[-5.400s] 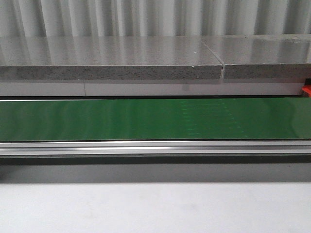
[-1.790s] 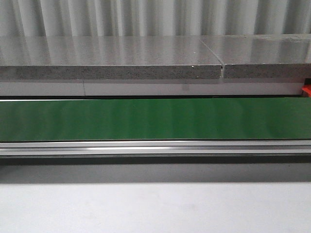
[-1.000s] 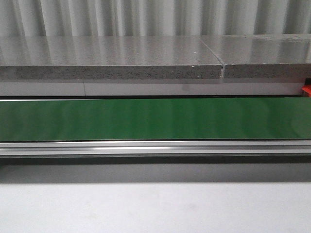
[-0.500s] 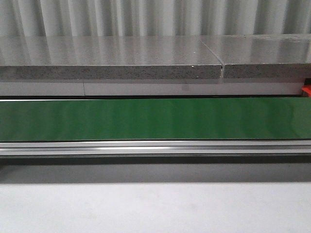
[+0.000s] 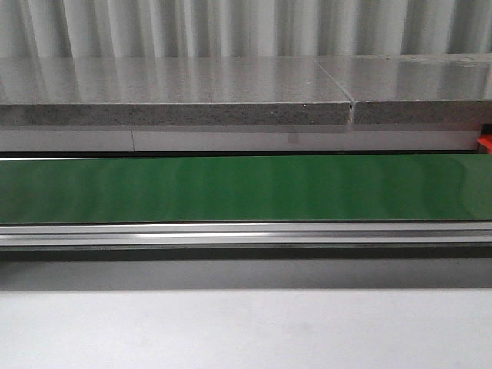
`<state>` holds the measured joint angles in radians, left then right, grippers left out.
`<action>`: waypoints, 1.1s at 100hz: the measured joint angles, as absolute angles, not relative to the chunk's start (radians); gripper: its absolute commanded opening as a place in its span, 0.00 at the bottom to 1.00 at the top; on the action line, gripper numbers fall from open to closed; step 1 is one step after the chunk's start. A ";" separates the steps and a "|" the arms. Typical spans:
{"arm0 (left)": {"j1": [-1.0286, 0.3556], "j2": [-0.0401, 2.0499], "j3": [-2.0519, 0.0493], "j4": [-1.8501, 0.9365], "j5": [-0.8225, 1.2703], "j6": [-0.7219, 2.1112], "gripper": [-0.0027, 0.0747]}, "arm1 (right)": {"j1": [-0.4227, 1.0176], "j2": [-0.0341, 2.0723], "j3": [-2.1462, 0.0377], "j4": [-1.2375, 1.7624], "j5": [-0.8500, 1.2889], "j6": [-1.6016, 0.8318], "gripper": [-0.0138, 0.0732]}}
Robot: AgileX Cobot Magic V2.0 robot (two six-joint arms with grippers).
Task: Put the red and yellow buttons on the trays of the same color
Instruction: 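Lower the red button onto the belt, open the left gripper, withdraw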
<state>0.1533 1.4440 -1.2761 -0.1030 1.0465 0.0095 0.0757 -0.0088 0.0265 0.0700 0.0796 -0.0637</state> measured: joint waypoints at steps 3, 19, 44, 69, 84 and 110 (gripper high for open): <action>0.146 1.459 -1.277 -0.100 1.047 0.011 0.01 | 0.076 -0.009 0.026 0.070 0.080 -0.064 0.22; 0.127 1.518 -1.279 -0.082 1.047 0.011 0.01 | 0.076 -0.009 0.026 0.070 0.080 -0.064 0.22; 0.127 1.569 -1.279 -0.053 1.047 0.012 0.01 | 0.076 -0.009 0.026 0.070 0.080 -0.064 0.22; 0.127 1.599 -1.281 -0.055 1.047 0.012 0.06 | 0.076 -0.009 0.026 0.070 0.080 -0.064 0.22; 0.127 1.599 -1.282 -0.059 1.047 0.028 0.38 | 0.076 -0.009 0.026 0.070 0.080 -0.064 0.22; 0.127 1.599 -1.282 -0.059 1.059 0.041 0.89 | 0.076 -0.009 0.026 0.070 0.080 -0.064 0.22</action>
<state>0.1268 1.5995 -1.2819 -0.0592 1.0586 0.0406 0.0757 -0.0088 0.0265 0.0700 0.0796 -0.0637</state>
